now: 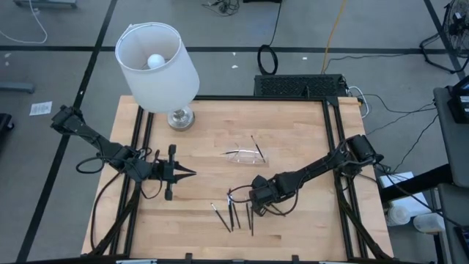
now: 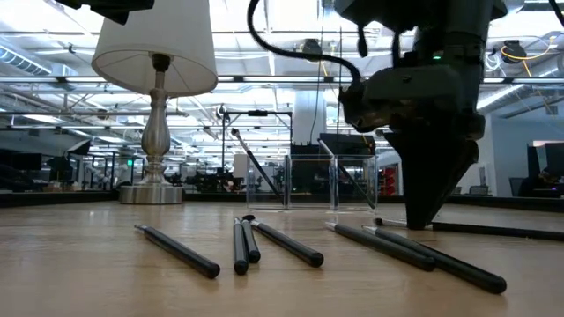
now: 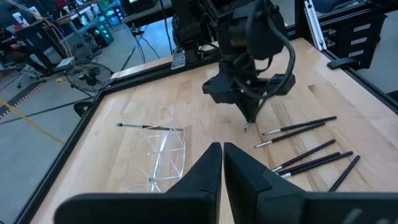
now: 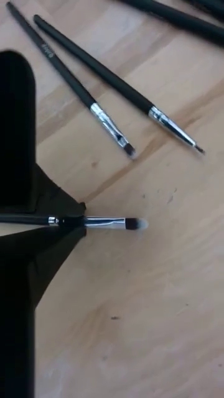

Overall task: Put items in baskets/containers
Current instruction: Put the eyeshadow brush into the transparent organizer

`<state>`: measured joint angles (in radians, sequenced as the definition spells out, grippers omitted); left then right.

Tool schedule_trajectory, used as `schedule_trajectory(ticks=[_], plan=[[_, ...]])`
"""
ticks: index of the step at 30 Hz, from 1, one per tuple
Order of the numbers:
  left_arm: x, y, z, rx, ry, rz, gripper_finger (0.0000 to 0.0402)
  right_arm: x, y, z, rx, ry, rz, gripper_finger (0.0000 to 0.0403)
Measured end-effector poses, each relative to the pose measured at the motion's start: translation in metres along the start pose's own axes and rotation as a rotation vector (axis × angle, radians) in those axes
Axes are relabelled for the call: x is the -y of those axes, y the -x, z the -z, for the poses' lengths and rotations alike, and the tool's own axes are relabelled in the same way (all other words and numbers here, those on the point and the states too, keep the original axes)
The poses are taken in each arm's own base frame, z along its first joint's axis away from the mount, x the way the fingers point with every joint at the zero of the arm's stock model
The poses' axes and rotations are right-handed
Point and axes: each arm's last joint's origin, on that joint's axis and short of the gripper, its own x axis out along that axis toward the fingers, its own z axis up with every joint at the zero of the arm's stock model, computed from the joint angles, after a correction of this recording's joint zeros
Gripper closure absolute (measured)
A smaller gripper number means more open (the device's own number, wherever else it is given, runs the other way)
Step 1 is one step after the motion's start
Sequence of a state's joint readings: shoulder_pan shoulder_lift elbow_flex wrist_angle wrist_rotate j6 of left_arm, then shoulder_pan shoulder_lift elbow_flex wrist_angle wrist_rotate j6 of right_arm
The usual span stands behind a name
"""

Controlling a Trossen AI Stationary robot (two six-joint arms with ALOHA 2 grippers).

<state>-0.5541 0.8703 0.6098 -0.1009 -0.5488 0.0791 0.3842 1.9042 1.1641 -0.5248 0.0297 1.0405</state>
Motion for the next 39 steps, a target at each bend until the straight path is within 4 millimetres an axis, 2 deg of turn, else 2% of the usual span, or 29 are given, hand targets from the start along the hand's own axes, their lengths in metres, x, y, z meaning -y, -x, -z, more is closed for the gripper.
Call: schedule_trajectory(ticks=[4, 9, 16, 19, 23, 28, 32, 34, 39], plan=[[0.000, 0.000, 0.000, -0.001, -0.001, 0.000, 0.0376, -0.006, 0.026, -0.003, 0.167, 0.067, -0.056, 0.0397], [0.000, 0.000, 0.000, 0.000, -0.001, 0.000, 0.0376, -0.015, 0.089, -0.005, 0.471, 0.158, -0.159, 0.0400], [0.000, 0.000, 0.000, -0.001, -0.001, 0.000, 0.0376, -0.023, 0.139, 0.006, 0.866, 0.355, -0.080, 0.0402], [0.000, 0.000, 0.000, 0.000, -0.002, 0.000, 0.0376, -0.027, 0.139, 0.009, 0.980, 0.422, -0.028, 0.0402], [0.000, 0.000, 0.001, -0.002, -0.014, 0.000, 0.0376, -0.029, 0.134, 0.015, 1.142, 0.468, -0.051, 0.0402], [0.002, -0.002, 0.009, -0.009, -0.060, 0.001, 0.0376, -0.009, 0.106, 0.024, 1.267, 0.500, -0.122, 0.0402], [0.002, -0.003, 0.005, 0.038, -0.049, -0.004, 0.0376, 0.008, 0.100, 0.030, 1.341, 0.504, -0.193, 0.0403], [0.002, -0.002, 0.004, 0.048, -0.046, 0.003, 0.0376, 0.014, 0.093, 0.033, 1.343, 0.533, -0.175, 0.0403], [0.002, -0.003, 0.004, 0.048, -0.080, 0.014, 0.0376, 0.017, 0.093, 0.035, 1.359, 0.556, -0.163, 0.0403]])
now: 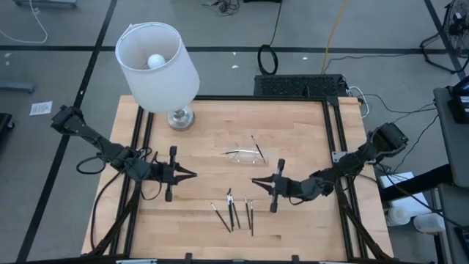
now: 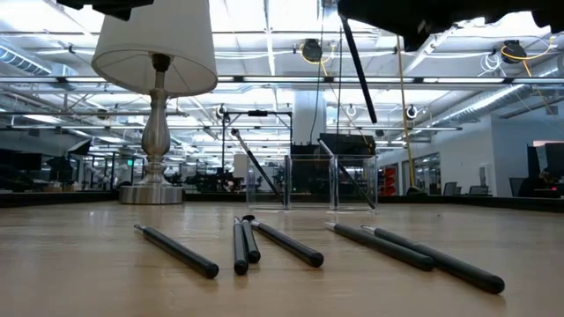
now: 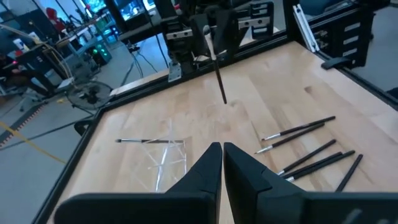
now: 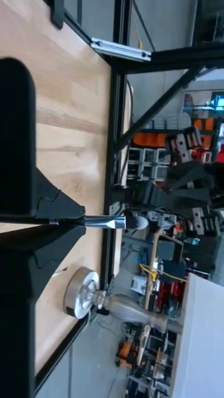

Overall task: Put items in baskets/containers
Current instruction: Put the eyeshadow brush into the transparent organizer

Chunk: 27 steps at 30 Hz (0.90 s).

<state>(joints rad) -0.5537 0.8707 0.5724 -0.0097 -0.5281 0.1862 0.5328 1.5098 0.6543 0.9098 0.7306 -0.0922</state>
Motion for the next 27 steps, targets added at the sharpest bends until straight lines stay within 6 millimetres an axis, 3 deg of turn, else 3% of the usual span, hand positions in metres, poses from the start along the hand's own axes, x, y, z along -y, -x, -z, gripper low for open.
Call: schedule_trajectory(ticks=[11, 16, 27], plan=[[0.000, -0.001, -0.004, 0.035, -0.033, -0.008, 0.0376, 0.004, -0.004, 0.008, -0.061, 0.068, 0.014, 0.0403], [-0.003, -0.002, -0.008, 0.078, -0.092, -0.027, 0.0376, 0.021, -0.019, 0.002, 0.003, 0.199, -0.040, 0.0403], [-0.004, -0.001, -0.011, 0.099, 0.022, -0.046, 0.0376, 0.049, -0.050, -0.019, 0.028, 0.175, 0.011, 0.0403]])
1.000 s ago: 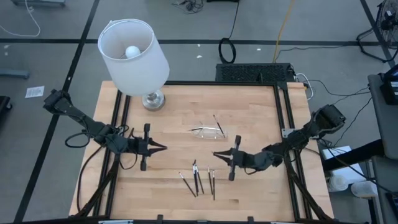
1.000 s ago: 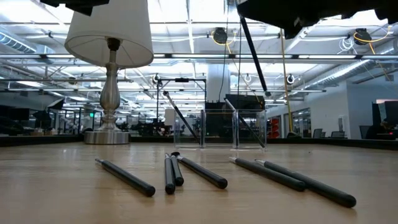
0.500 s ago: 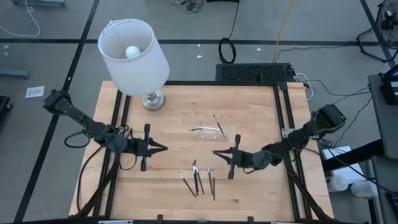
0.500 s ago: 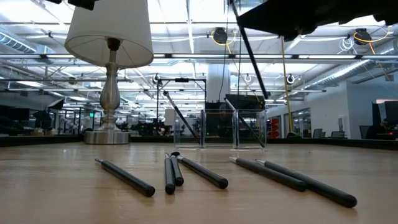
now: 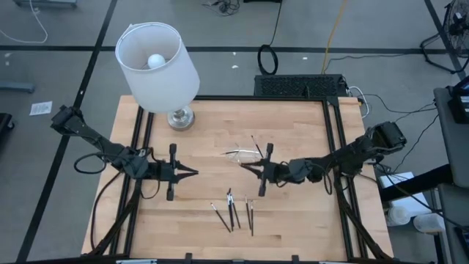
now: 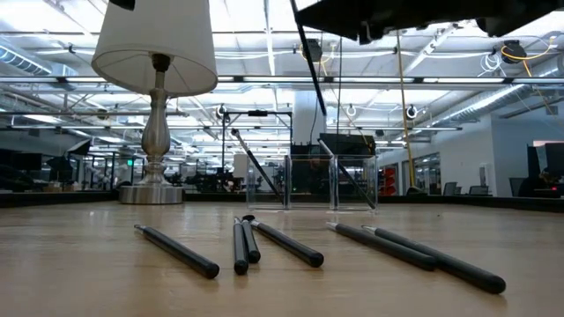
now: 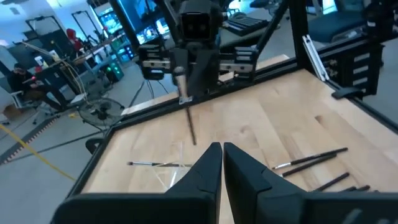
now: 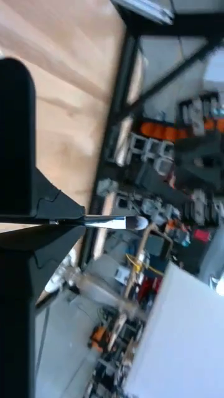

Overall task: Put items in baskets/containers
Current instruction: Put the eyeshadow brush into the transparent organizer

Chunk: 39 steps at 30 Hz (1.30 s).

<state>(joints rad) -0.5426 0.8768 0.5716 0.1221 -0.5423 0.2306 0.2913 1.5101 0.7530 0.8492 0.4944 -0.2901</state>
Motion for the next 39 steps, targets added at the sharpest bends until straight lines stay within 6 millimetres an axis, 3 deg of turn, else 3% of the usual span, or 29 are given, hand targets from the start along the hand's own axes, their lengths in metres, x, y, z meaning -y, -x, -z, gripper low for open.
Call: schedule_trajectory(ticks=[5, 11, 20, 29, 39], plan=[[0.000, 0.000, 0.002, -0.019, -0.013, 0.004, 0.0376, 0.012, -0.009, -0.005, 0.026, 0.077, 0.007, 0.0403], [0.001, 0.000, 0.004, -0.035, -0.048, 0.008, 0.0376, 0.040, -0.023, -0.002, 0.049, 0.069, -0.007, 0.0403], [0.001, 0.000, 0.004, -0.038, -0.048, 0.005, 0.0376, 0.077, -0.033, 0.032, 0.037, 0.048, -0.112, 0.0403], [0.001, 0.000, 0.007, -0.067, -0.067, 0.008, 0.0376, 0.083, -0.031, 0.061, 0.137, 0.036, -0.111, 0.0403], [-0.003, -0.002, 0.007, -0.067, -0.084, -0.017, 0.0376, 0.084, -0.032, 0.076, 0.035, 0.010, 0.028, 0.0403]])
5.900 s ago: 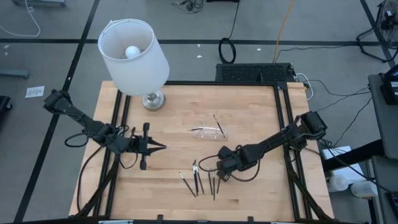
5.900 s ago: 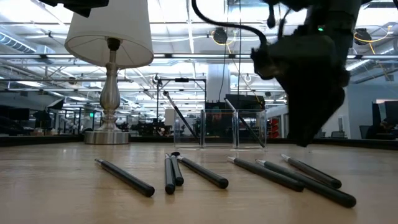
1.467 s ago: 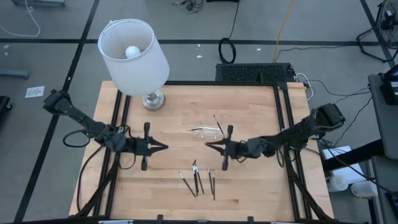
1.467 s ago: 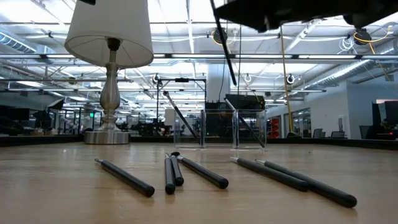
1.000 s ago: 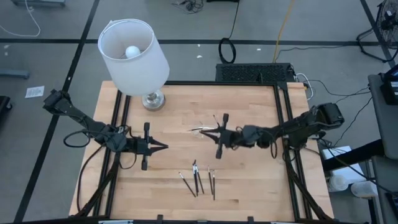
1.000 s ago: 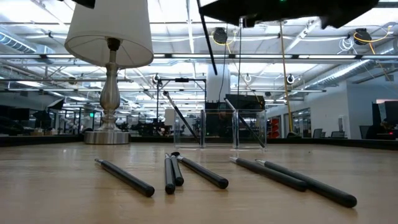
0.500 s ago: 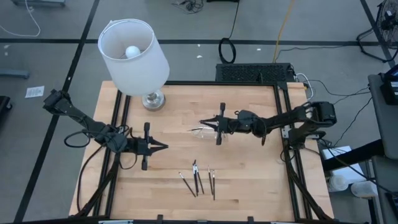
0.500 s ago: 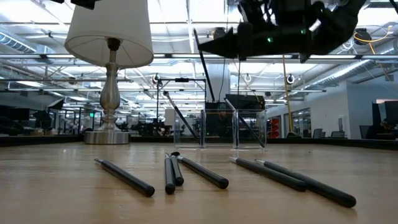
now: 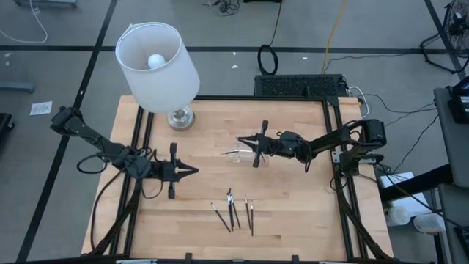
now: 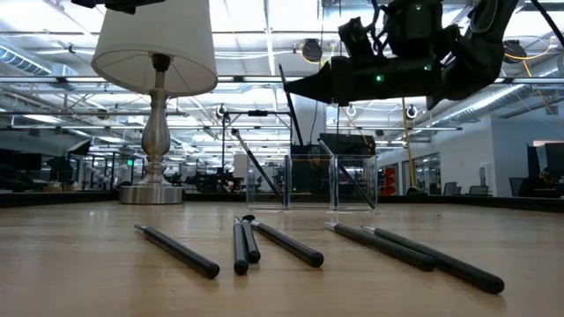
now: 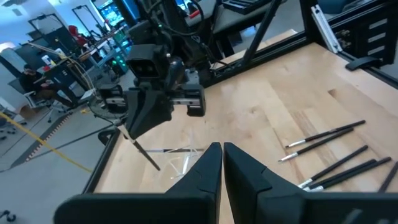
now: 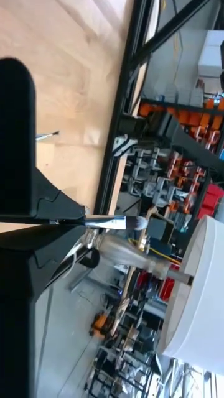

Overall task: Put items in baskets/containers
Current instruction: Put the eyeshadow brush into the transparent organizer

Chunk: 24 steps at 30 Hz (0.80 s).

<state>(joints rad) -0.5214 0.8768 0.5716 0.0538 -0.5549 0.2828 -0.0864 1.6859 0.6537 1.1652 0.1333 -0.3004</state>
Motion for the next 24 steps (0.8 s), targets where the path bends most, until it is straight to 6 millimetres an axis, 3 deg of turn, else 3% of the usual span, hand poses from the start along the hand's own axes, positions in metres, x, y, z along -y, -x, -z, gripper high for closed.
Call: schedule_trajectory(ticks=[14, 24], plan=[[-0.0027, -0.0016, 0.0015, -0.012, -0.002, -0.013, 0.0376, -0.0014, 0.0002, 0.0002, -0.005, -0.080, -0.009, 0.0403], [-0.0028, -0.0016, 0.0012, -0.009, 0.006, -0.012, 0.0376, -0.0099, 0.0016, 0.0076, -0.111, -0.122, 0.004, 0.0403]])
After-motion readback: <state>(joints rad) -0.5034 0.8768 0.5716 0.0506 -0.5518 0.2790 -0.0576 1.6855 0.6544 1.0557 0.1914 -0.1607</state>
